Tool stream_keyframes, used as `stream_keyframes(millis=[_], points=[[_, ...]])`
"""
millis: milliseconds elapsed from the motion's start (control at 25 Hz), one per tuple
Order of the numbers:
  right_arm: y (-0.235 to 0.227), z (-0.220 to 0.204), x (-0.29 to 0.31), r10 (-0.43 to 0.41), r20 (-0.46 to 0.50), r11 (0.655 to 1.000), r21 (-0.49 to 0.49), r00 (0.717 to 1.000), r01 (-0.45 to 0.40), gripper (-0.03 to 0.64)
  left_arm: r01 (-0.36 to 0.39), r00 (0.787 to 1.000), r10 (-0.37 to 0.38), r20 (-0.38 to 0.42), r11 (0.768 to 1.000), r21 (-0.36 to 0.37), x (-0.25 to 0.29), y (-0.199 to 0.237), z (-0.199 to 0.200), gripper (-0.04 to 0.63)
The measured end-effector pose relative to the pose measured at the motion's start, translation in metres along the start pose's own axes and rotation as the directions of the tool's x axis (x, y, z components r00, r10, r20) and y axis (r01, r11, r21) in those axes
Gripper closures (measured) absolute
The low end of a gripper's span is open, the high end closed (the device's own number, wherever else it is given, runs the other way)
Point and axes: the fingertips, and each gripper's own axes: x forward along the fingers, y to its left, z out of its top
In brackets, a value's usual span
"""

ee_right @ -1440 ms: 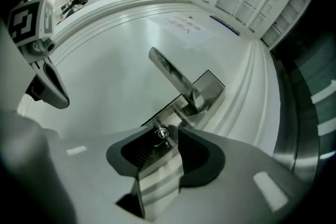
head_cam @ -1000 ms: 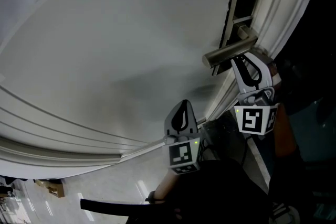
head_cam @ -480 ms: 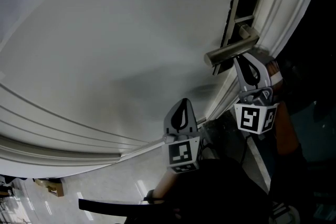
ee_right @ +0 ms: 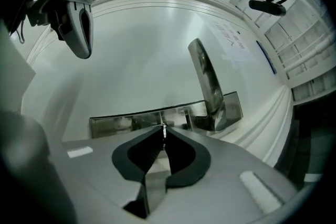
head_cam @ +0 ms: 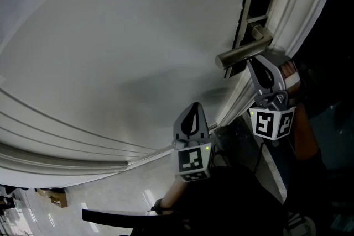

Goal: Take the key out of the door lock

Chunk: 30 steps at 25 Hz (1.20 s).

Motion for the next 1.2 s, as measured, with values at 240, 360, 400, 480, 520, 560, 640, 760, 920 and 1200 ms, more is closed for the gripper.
stream_keyframes(millis=[240, 360, 400, 480, 520, 560, 640, 760, 920, 1200], points=[[0.0011, -0.0001, -0.0003, 0.01, -0.001, 0.997, -0.077, 1.0, -0.01, 0.597, 0.006, 1.0, -0.006, -0.007, 1.0, 0.001, 0.0001, -0.0011, -0.001, 0.595], [0.0016, 0.0001, -0.0008, 0.017, 0.001, 0.995, -0.102, 1.0, -0.017, 0.597, 0.012, 1.0, -0.012, -0.016, 1.0, -0.003, 0.0004, -0.0019, -0.0021, 0.595], [0.0016, 0.0001, -0.001, 0.02, 0.001, 0.994, -0.104, 1.0, -0.02, 0.598, 0.015, 1.0, -0.015, -0.021, 1.0, -0.004, 0.0007, -0.0024, -0.0028, 0.595], [0.0015, 0.0001, -0.0012, 0.026, 0.0, 0.994, -0.105, 1.0, -0.025, 0.598, 0.019, 0.999, -0.02, -0.028, 1.0, -0.004, 0.0014, -0.003, -0.0037, 0.595], [0.0015, 0.0, -0.0011, 0.027, -0.001, 0.994, -0.104, 1.0, -0.027, 0.598, 0.02, 0.999, -0.02, -0.029, 1.0, -0.004, 0.0017, -0.003, -0.0038, 0.595], [0.0015, -0.0001, -0.001, 0.029, -0.002, 0.994, -0.102, 1.0, -0.029, 0.6, 0.02, 0.999, -0.02, -0.029, 1.0, -0.005, 0.0021, -0.003, -0.0036, 0.595], [0.0014, -0.0004, -0.001, 0.033, -0.003, 0.994, -0.102, 0.999, -0.033, 0.6, 0.021, 0.999, -0.021, -0.027, 1.0, -0.007, 0.003, -0.0033, -0.0027, 0.595], [0.0014, -0.0005, -0.0014, 0.04, -0.004, 0.993, -0.109, 0.999, -0.04, 0.6, 0.024, 0.999, -0.024, -0.026, 1.0, -0.011, 0.0037, -0.0046, -0.0023, 0.595], [0.0012, -0.0005, -0.0013, 0.048, -0.006, 0.992, -0.116, 0.999, -0.048, 0.601, 0.027, 0.999, -0.027, -0.027, 1.0, -0.013, 0.0042, -0.0064, -0.0028, 0.595], [0.0017, -0.0014, -0.002, 0.055, -0.01, 0.989, -0.134, 0.998, -0.056, 0.601, 0.021, 0.999, -0.022, -0.026, 1.0, -0.021, 0.0028, -0.0063, -0.0048, 0.595]])
